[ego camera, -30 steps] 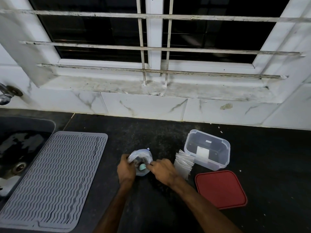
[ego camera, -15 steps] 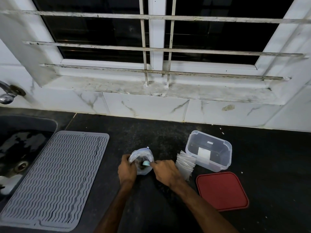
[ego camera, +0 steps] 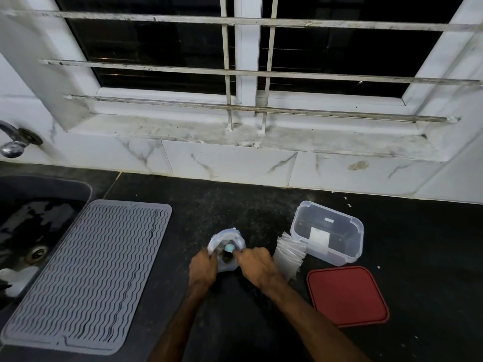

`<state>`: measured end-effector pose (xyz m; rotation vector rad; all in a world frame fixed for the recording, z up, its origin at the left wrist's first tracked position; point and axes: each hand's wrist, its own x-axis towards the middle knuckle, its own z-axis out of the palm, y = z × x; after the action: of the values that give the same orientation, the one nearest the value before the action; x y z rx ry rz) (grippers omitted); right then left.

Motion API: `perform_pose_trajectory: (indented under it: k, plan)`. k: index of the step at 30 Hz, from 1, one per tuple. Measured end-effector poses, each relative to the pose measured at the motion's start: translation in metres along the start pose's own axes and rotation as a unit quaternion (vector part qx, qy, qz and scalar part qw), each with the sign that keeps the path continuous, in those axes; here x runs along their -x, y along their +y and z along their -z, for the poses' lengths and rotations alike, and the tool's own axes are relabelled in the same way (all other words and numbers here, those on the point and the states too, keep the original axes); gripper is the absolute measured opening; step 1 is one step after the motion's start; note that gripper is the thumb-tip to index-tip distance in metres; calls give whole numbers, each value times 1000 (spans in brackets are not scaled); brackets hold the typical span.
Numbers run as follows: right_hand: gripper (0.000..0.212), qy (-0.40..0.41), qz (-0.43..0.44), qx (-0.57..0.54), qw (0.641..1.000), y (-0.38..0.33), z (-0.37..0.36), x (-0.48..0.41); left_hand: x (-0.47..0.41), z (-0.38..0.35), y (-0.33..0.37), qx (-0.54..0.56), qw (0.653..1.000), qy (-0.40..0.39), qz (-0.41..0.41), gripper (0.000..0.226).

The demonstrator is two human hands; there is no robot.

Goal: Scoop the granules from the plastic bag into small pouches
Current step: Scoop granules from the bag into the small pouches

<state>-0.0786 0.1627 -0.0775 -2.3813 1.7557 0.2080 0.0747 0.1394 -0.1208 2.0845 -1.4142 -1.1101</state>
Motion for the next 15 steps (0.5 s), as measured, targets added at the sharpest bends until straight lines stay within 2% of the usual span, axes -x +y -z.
perform_pose_trajectory:
  k: [4, 7, 10, 15]
  plan:
    - [28, 6, -57, -60, 997, 5, -6, -3, 1, 4, 1, 69, 997, 1, 28, 36]
    - [28, 41, -92, -125, 987, 10, -13, -2, 5, 5, 8, 143, 988, -14, 58, 26]
    - [29, 63, -116, -166, 977, 10, -20, -2, 5, 3, 12, 204, 976, -21, 69, 30]
    - [25, 69, -143, -214, 964, 8, -28, -2, 2, -3, 11, 157, 988, -3, 11, 34]
